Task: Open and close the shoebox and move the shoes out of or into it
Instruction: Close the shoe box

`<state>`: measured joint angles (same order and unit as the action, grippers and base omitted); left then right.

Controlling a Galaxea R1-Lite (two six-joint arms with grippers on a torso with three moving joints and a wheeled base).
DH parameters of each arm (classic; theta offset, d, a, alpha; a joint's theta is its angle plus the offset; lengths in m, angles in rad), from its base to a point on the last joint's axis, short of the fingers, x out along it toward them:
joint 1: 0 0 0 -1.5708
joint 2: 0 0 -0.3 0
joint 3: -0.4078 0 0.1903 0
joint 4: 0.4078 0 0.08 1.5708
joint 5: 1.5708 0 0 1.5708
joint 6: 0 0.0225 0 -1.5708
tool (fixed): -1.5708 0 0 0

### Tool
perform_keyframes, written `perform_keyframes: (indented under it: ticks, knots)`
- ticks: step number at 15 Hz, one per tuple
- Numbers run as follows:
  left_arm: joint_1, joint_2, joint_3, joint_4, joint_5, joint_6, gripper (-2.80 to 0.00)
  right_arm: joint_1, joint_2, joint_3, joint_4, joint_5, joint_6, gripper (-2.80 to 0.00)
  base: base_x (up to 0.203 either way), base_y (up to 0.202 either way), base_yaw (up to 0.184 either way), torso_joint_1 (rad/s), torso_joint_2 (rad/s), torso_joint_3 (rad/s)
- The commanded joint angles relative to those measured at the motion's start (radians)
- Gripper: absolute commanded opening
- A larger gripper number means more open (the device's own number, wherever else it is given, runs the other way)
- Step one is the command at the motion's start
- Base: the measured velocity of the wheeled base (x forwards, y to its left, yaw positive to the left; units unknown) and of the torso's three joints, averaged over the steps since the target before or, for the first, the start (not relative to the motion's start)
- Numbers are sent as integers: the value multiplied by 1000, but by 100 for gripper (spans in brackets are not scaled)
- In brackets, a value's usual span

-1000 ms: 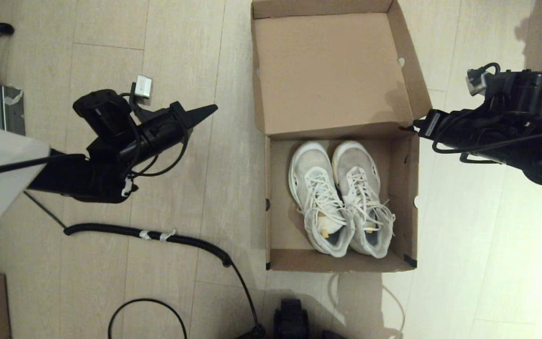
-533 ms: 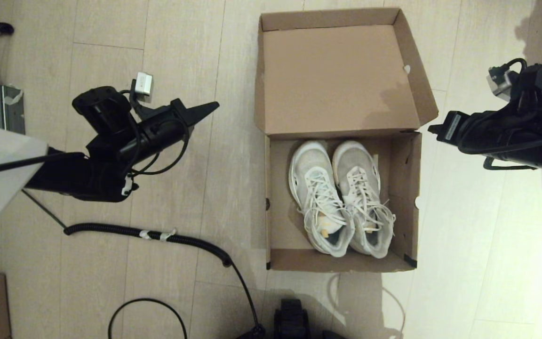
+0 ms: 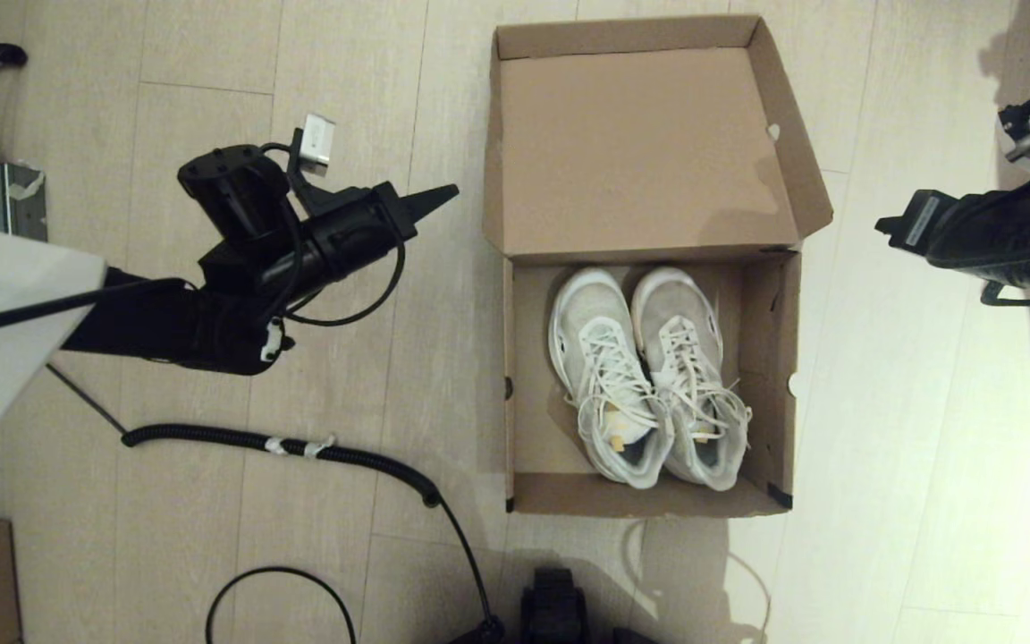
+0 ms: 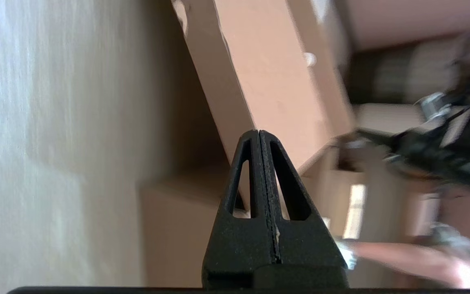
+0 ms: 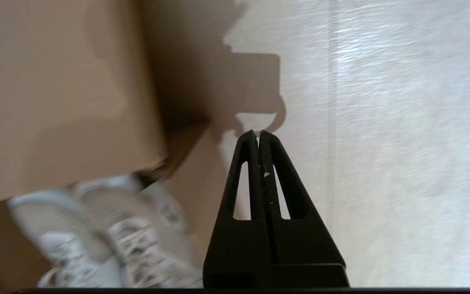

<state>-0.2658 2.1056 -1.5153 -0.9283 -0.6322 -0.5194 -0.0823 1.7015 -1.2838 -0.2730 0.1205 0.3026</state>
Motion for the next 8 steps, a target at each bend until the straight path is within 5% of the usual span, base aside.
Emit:
perform_keyframes:
  ticks: [1, 4, 8]
  knots:
    - [-11, 77, -109, 7, 23, 36, -280, -42, 72, -84, 54, 15, -26, -280, 0, 0, 0, 0, 0, 0]
    - [-13, 178, -272, 37, 133, 68, -280, -73, 166, -262, 268, 77, -250, -280, 0, 0, 0, 0, 0, 0]
    - [-15, 186, -275, 42, 134, 92, -280, -58, 354, -568, 331, -115, -382, -280, 0, 0, 0, 0, 0, 0]
